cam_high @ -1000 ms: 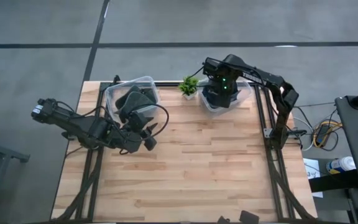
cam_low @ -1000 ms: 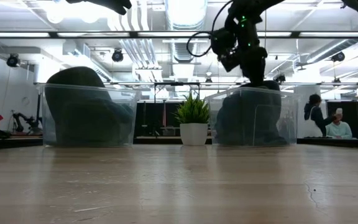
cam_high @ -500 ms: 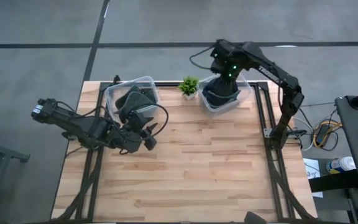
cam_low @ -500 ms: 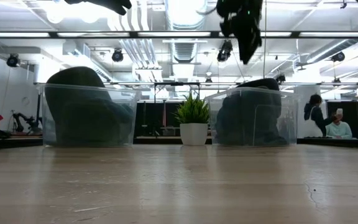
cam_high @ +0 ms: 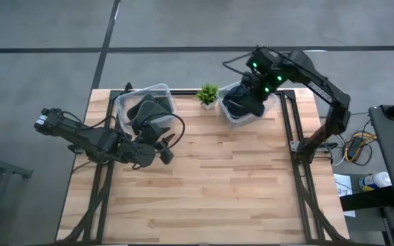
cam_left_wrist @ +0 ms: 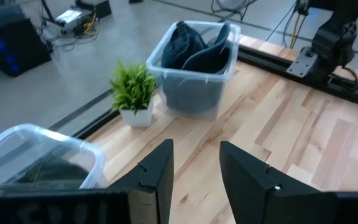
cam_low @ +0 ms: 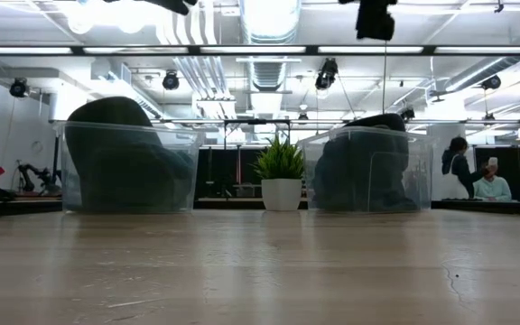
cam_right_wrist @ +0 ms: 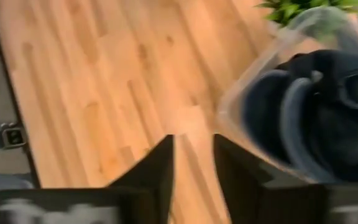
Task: Pick & Place hat
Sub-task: Return to Home Position
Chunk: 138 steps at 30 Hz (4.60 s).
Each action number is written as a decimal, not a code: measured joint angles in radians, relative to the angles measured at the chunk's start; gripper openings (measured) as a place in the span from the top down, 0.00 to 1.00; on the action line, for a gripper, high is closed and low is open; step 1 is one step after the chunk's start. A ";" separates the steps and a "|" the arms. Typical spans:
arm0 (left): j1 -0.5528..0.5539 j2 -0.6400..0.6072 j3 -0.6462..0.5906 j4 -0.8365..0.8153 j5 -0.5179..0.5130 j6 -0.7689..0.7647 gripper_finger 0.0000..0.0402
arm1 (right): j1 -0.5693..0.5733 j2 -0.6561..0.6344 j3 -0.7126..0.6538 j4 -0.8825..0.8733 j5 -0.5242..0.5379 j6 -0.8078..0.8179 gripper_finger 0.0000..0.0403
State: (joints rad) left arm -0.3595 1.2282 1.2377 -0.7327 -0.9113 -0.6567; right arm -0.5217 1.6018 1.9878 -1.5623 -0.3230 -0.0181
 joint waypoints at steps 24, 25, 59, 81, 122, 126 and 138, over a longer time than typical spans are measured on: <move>0.152 -0.001 -0.400 1.098 0.516 0.368 1.00 | 0.389 -0.422 -0.733 0.749 -0.052 0.441 0.98; 0.168 -0.008 -0.419 1.141 0.523 0.381 1.00 | 0.393 -0.424 -0.748 0.760 -0.052 0.454 0.98; 0.332 -0.993 -0.995 1.320 0.713 0.504 1.00 | 0.397 -0.415 -0.782 0.796 -0.041 0.464 0.98; 0.332 -1.226 -1.134 1.284 0.862 0.455 1.00 | 0.397 -0.414 -0.793 0.792 -0.044 0.569 0.98; 0.332 -1.227 -1.231 0.949 1.060 0.380 1.00 | 0.408 -0.444 -0.834 0.872 -0.042 0.693 0.98; 0.332 -1.227 -1.231 0.926 1.080 0.371 1.00 | 0.408 -0.457 -0.834 0.868 -0.042 0.712 0.98; 0.332 -1.227 -1.231 0.788 0.988 0.388 1.00 | 0.415 -0.537 -0.834 0.864 0.038 0.714 0.98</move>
State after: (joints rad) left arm -0.0273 0.0010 0.0063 0.0551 0.0772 -0.2691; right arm -0.1070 1.0649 1.1538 -0.6983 -0.2851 0.6964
